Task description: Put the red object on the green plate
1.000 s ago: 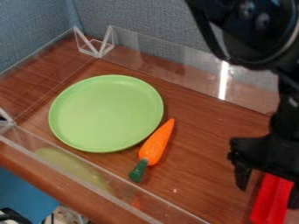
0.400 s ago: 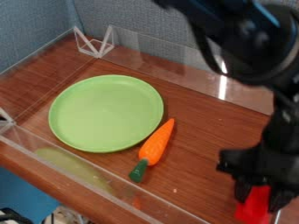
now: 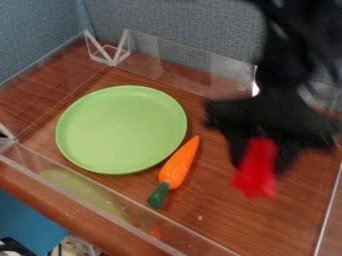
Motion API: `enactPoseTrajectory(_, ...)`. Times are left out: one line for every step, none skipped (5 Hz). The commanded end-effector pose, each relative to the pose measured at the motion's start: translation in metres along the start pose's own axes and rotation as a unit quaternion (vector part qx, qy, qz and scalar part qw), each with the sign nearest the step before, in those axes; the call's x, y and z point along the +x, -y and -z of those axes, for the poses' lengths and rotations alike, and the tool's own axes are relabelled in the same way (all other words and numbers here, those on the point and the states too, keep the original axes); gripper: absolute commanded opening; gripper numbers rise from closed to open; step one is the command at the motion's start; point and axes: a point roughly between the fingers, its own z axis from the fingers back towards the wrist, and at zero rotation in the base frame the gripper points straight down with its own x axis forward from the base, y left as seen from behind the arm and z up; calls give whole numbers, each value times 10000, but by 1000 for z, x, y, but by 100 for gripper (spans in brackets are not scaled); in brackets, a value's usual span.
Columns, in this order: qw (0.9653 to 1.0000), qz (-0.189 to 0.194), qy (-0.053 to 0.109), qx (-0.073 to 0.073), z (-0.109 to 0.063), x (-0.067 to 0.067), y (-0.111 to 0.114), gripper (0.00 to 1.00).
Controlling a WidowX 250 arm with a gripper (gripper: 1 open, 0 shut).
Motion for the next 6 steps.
enactPoseTrajectory(9994,-270,208,-11,-26,14,-40,0)
enactPoseTrajectory(9991,-338,241,52,-19,23,-79,0)
enactPoseTrajectory(9991,-350,198,121,-7,34,-110,0)
enactPoseTrajectory(9980,-571,173,213,9,49,-122,0)
enactPoseTrajectory(9956,-868,191,294,23,58,-126,0)
enactPoseTrajectory(9969,-713,191,265,25,73,-132,0)
